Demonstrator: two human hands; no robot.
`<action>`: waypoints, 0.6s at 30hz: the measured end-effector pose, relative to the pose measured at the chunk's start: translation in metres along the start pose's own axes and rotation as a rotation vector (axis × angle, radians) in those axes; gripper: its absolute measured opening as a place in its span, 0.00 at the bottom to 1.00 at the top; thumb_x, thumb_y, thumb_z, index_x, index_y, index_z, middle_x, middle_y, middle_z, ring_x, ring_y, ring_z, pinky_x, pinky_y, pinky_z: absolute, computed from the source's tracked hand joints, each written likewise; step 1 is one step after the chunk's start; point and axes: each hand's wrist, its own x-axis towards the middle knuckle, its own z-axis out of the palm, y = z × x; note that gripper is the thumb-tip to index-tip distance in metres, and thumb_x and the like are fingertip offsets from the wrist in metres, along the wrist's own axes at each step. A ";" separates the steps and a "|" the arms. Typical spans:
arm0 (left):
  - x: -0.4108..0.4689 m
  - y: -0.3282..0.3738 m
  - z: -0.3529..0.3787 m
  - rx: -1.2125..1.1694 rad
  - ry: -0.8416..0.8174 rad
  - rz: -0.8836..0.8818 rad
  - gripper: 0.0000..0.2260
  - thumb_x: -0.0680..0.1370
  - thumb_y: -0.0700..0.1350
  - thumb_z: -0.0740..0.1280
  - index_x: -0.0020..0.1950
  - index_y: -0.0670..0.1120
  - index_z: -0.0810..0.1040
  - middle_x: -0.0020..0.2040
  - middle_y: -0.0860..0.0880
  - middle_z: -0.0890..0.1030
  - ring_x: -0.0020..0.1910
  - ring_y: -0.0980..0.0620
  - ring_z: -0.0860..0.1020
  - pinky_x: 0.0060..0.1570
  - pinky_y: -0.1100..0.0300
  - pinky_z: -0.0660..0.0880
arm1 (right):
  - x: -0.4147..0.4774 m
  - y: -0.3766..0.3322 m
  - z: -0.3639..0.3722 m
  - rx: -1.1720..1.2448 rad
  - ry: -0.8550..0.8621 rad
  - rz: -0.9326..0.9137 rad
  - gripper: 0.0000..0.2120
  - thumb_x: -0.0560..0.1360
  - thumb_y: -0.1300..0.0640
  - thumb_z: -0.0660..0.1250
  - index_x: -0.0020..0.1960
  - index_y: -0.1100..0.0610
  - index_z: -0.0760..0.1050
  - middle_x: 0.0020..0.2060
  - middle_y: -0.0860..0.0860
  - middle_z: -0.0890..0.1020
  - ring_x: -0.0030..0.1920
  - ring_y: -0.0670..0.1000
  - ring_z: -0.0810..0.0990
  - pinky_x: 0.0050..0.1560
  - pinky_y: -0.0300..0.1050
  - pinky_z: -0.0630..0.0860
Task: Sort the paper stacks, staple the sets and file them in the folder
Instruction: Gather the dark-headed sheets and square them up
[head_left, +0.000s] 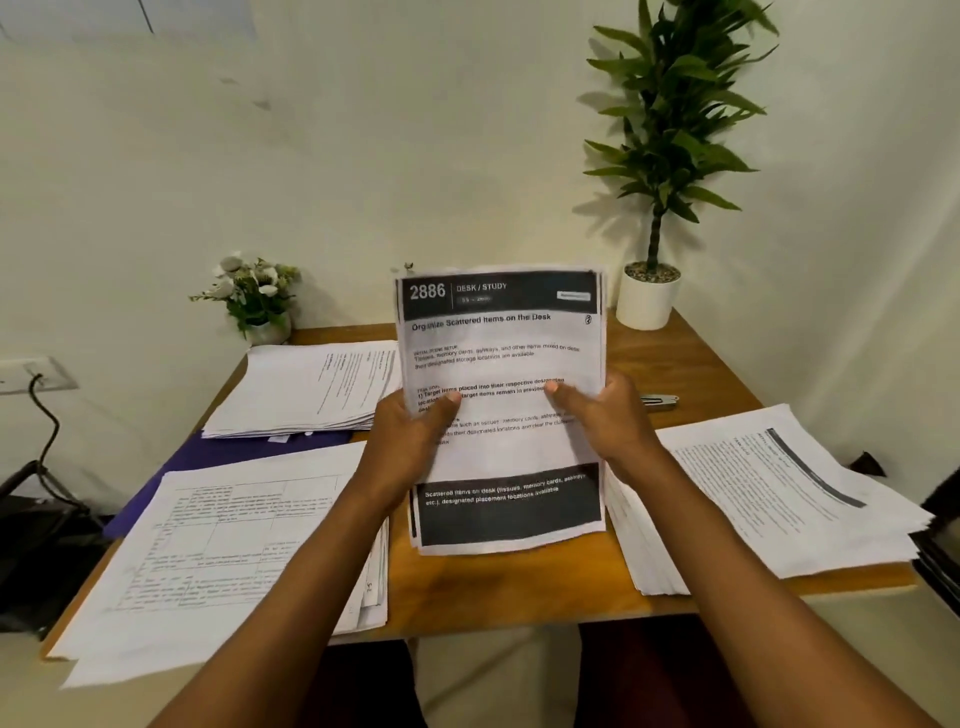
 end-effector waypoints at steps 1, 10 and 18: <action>0.001 -0.001 -0.001 -0.055 -0.009 -0.048 0.08 0.81 0.47 0.69 0.59 0.51 0.80 0.51 0.52 0.87 0.49 0.49 0.86 0.48 0.50 0.83 | 0.000 -0.001 -0.003 0.051 -0.045 0.019 0.12 0.74 0.54 0.76 0.56 0.49 0.80 0.51 0.46 0.87 0.53 0.50 0.86 0.53 0.49 0.82; -0.005 -0.075 -0.013 -0.032 0.043 -0.302 0.14 0.79 0.41 0.71 0.64 0.48 0.78 0.57 0.49 0.86 0.53 0.46 0.85 0.57 0.38 0.80 | -0.009 0.065 0.005 0.221 -0.134 0.286 0.43 0.56 0.42 0.84 0.67 0.56 0.75 0.57 0.52 0.86 0.53 0.57 0.87 0.52 0.55 0.84; -0.011 -0.098 -0.012 0.044 0.065 -0.174 0.13 0.78 0.43 0.74 0.61 0.44 0.80 0.52 0.50 0.87 0.50 0.48 0.86 0.48 0.53 0.84 | -0.008 0.095 0.004 0.318 -0.034 0.228 0.28 0.66 0.57 0.79 0.64 0.59 0.75 0.56 0.53 0.86 0.55 0.57 0.86 0.51 0.54 0.83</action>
